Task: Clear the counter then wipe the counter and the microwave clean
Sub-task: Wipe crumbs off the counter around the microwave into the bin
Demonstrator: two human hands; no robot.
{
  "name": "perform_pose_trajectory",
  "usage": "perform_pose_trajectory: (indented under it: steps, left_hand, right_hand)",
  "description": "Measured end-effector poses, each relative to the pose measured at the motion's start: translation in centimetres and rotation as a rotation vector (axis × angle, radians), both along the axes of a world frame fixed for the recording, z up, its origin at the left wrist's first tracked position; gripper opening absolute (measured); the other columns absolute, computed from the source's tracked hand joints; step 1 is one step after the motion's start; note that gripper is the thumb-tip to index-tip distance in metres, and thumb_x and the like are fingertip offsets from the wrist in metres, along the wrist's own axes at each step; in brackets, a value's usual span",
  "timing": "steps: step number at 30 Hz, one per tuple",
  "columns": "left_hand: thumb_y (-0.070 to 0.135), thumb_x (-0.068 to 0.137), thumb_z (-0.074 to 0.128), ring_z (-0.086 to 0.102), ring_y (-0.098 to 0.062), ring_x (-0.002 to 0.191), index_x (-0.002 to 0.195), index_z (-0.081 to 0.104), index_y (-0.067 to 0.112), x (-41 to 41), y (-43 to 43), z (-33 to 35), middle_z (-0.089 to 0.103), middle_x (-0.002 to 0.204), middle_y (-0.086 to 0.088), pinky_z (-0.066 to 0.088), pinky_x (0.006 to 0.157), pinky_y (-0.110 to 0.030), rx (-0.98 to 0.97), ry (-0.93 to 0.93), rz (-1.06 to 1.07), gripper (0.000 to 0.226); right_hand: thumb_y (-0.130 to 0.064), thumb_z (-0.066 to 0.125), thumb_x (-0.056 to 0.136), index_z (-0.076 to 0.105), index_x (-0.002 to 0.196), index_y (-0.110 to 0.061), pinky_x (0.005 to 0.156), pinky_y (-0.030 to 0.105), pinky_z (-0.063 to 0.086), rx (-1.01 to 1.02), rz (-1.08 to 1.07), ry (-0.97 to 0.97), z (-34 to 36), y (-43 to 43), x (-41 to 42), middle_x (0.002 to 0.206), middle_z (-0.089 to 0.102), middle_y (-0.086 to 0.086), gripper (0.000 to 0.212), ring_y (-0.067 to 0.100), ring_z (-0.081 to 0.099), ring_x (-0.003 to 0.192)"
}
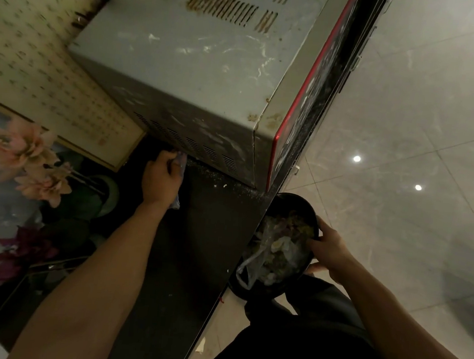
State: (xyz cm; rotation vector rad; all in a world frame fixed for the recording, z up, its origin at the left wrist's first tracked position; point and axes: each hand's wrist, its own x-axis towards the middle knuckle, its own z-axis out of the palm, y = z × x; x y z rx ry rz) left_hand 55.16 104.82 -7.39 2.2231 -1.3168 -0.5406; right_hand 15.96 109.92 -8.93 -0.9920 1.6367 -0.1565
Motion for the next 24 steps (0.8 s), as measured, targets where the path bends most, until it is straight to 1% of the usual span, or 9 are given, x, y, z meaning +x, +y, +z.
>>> perform_pose_trajectory:
  steps: [4,6,8,10,12,14,16,20,24]
  left_hand:
    - [0.032,0.104,0.047,0.058,-0.03,0.11,0.124,0.057,0.023,-0.1,0.3,0.2,0.06,0.119,-0.014,0.049,0.089,-0.042,0.07,0.046,-0.106,0.024]
    - [0.032,0.104,0.048,0.058,-0.028,0.107,0.121,0.057,0.025,-0.3,0.3,0.2,0.059,0.117,-0.013,0.046,0.083,-0.037,0.085,0.048,-0.164,0.021]
    - [0.034,0.103,0.047,0.058,-0.025,0.105,0.114,0.056,0.031,-0.7,0.5,0.2,0.059,0.115,-0.011,0.044,0.081,-0.035,0.09,0.055,-0.214,0.015]
    - [0.037,0.103,0.046,0.058,-0.022,0.103,0.106,0.053,0.039,-1.3,0.7,0.2,0.058,0.113,-0.007,0.046,0.082,-0.036,0.098,0.068,-0.251,0.008]
    - [0.037,0.103,0.046,0.057,-0.019,0.102,0.104,0.053,0.038,-2.2,1.1,0.5,0.057,0.114,-0.005,0.049,0.083,-0.038,0.111,0.067,-0.27,0.007]
    - [0.035,0.103,0.047,0.056,-0.018,0.1,0.105,0.054,0.036,-3.3,1.5,0.6,0.054,0.114,-0.004,0.048,0.082,-0.037,0.122,0.064,-0.276,0.007]
    - [0.034,0.103,0.048,0.056,-0.017,0.099,0.107,0.055,0.035,-4.5,2.0,0.6,0.053,0.113,-0.004,0.046,0.08,-0.036,0.13,0.063,-0.299,0.007]
    - [0.034,0.103,0.049,0.059,-0.018,0.097,0.103,0.054,0.036,-6.7,2.8,0.6,0.055,0.108,0.001,0.049,0.081,-0.036,0.128,0.072,-0.355,0.005]
    - [0.032,0.104,0.049,0.057,-0.018,0.093,0.101,0.052,0.034,-9.5,3.5,1.0,0.051,0.104,0.004,0.045,0.077,-0.033,0.133,0.06,-0.428,0.004]
  right_hand:
    - [-0.008,0.057,0.092,0.04,0.145,-0.04,0.067,0.055,0.062,0.036,-0.045,-0.02,0.4,0.0,0.1,0.119,0.061,0.015,0.064,0.042,0.064,0.105]
    - [-0.007,0.057,0.093,0.04,0.145,-0.04,0.065,0.054,0.062,0.045,-0.055,-0.022,0.4,0.1,0.1,0.119,0.061,0.017,0.064,0.041,0.066,0.101]
    - [-0.008,0.056,0.093,0.04,0.145,-0.039,0.065,0.054,0.062,0.039,-0.056,-0.016,0.5,0.1,0.2,0.118,0.062,0.017,0.062,0.041,0.067,0.097]
    - [-0.009,0.056,0.094,0.041,0.146,-0.037,0.064,0.054,0.062,0.035,-0.056,-0.01,0.4,0.1,0.2,0.116,0.062,0.016,0.061,0.041,0.068,0.095]
    - [-0.009,0.056,0.094,0.041,0.146,-0.036,0.063,0.054,0.062,0.036,-0.053,-0.011,0.4,0.1,0.2,0.116,0.061,0.016,0.061,0.04,0.068,0.094]
    - [-0.008,0.056,0.094,0.041,0.145,-0.038,0.064,0.053,0.062,0.036,-0.052,-0.012,0.4,0.1,0.3,0.116,0.061,0.016,0.061,0.039,0.069,0.094]
    - [-0.01,0.058,0.092,0.041,0.144,-0.038,0.069,0.053,0.062,0.019,-0.041,-0.002,0.4,0.1,0.3,0.116,0.062,0.015,0.062,0.039,0.067,0.098]
    - [-0.016,0.061,0.088,0.042,0.144,-0.039,0.079,0.055,0.06,0.0,-0.037,0.002,0.4,0.3,0.5,0.114,0.064,0.012,0.063,0.037,0.064,0.104]
    - [-0.017,0.061,0.087,0.041,0.144,-0.039,0.081,0.055,0.06,0.006,-0.047,-0.016,0.6,0.5,0.4,0.115,0.063,0.011,0.064,0.037,0.064,0.105]
